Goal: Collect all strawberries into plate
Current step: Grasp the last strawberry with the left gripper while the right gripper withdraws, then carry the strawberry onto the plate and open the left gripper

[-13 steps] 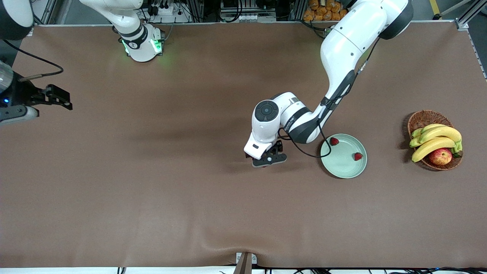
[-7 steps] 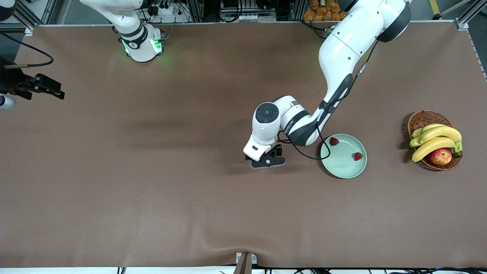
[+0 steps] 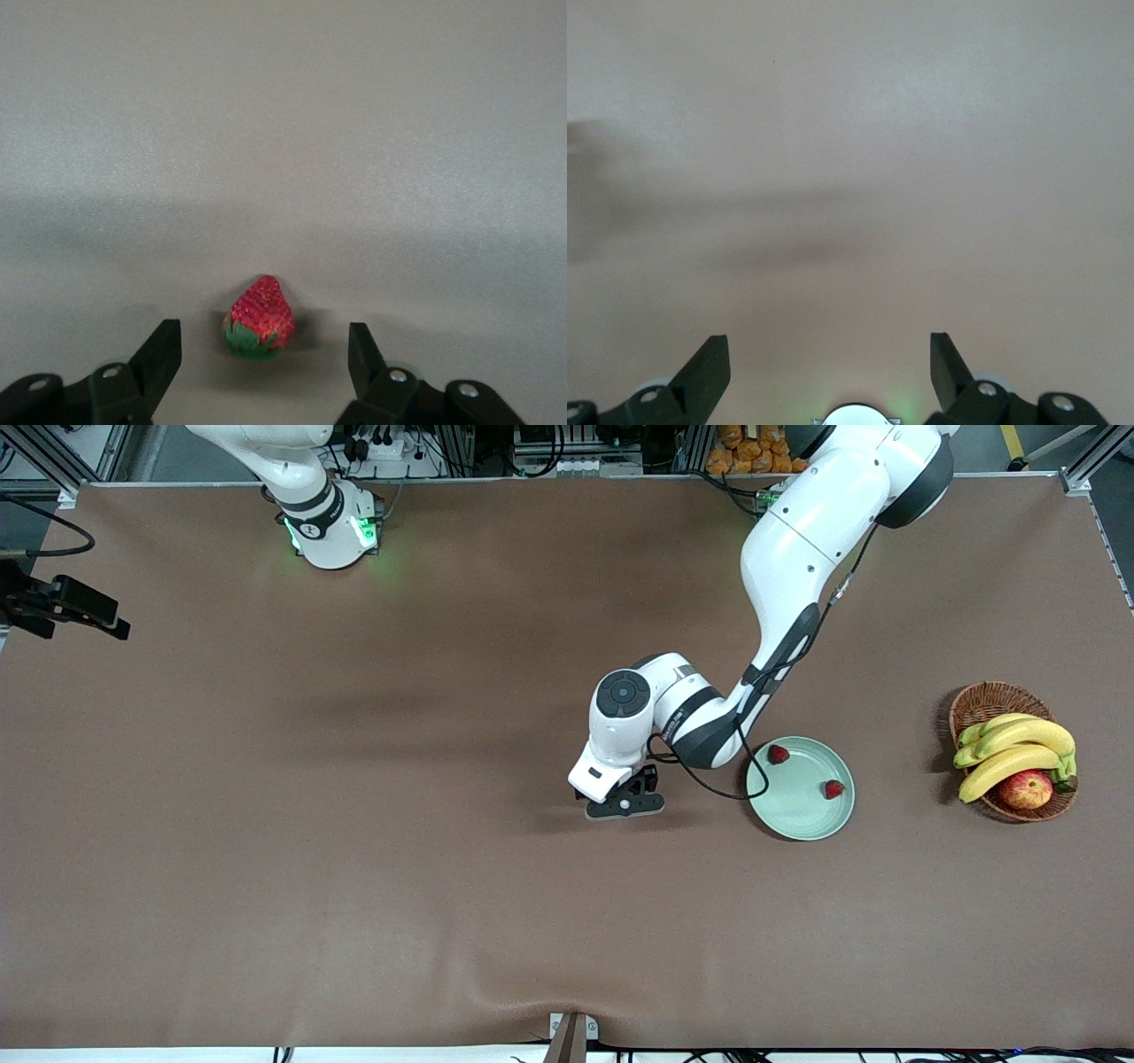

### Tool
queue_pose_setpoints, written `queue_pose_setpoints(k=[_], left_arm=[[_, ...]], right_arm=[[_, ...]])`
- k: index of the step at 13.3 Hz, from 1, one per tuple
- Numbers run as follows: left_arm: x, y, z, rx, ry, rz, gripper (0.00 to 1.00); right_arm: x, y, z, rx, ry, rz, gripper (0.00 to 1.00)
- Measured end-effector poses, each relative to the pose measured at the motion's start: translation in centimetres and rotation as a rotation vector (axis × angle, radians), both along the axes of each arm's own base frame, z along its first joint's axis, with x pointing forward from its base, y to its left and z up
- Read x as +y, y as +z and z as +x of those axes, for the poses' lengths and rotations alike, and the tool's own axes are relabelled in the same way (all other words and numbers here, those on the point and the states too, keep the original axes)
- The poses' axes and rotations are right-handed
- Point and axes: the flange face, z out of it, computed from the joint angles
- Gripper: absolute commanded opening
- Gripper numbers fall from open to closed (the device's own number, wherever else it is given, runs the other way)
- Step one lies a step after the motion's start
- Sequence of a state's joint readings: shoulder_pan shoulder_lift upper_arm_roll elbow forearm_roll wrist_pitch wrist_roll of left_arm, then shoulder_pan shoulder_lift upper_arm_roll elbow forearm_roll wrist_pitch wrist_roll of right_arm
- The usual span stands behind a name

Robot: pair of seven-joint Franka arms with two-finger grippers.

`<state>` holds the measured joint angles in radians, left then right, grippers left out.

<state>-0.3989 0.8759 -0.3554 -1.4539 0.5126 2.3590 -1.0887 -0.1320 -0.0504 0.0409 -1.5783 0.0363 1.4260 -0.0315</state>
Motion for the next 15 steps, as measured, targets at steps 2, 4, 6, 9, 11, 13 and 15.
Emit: queue_pose_setpoints(k=[2, 4, 6, 9, 11, 13, 15], left_arm=[[0.0, 0.0, 0.0, 0.000, 0.000, 0.000, 0.83], [0.1, -0.1, 0.0, 0.001, 0.000, 0.002, 0.83], [0.2, -0.3, 0.2, -0.007, 0.002, -0.006, 0.82], [0.5, -1.1, 0.5, -0.011, 0.005, -0.012, 0.72], [0.6, -1.4, 0.4, -0.007, 0.005, -0.011, 0.63], [0.7, -1.5, 0.5, -0.007, 0.005, -0.009, 0.49], [0.8, -1.6, 0.6, -0.008, 0.007, -0.007, 0.35]], right_arm=[[-1.4, -0.1, -0.3, 0.010, -0.026, 0.002, 1.00], [-2.5, -0.2, -0.6, 0.025, -0.038, 0.005, 1.00], [-2.8, -0.2, -0.7, 0.029, -0.043, 0.006, 1.00], [-2.9, -0.2, -0.7, 0.029, -0.046, 0.006, 1.00], [-2.9, -0.2, -0.7, 0.029, -0.045, 0.007, 1.00], [-2.5, -0.2, -0.6, 0.029, -0.037, 0.010, 1.00], [-1.5, -0.2, -0.5, 0.028, -0.015, 0.009, 1.00]])
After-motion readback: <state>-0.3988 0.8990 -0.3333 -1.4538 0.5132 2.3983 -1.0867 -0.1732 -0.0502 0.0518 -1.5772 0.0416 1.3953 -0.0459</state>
